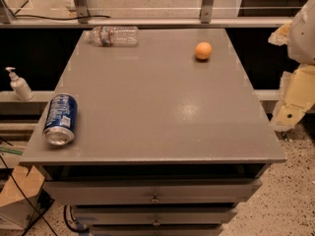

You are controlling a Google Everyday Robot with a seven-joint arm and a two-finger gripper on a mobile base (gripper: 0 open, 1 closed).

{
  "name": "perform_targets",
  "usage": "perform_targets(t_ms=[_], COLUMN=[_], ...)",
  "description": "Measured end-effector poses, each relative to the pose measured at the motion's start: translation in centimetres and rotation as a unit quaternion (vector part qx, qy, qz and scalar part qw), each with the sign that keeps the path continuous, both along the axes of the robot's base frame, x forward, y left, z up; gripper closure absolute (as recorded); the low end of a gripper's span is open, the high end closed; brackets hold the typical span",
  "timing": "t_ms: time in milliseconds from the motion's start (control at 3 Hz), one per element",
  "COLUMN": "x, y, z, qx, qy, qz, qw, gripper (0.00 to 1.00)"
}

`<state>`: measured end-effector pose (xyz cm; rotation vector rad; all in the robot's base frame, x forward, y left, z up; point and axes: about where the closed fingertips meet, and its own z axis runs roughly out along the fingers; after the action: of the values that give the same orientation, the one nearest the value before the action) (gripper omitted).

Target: Place pepsi can upright

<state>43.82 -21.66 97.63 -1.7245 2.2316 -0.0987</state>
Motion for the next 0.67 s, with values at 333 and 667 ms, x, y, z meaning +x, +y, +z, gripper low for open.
perform_targets(t_ms=[333,667], x=[0.0,0.3], y=[0.0,1.1], z=[0.0,0.2], qx=[0.0,0.014], qy=[0.0,-0.006], qz=[0.0,-0.02], qw=[1.0,0.9997], gripper=[0.0,0.0])
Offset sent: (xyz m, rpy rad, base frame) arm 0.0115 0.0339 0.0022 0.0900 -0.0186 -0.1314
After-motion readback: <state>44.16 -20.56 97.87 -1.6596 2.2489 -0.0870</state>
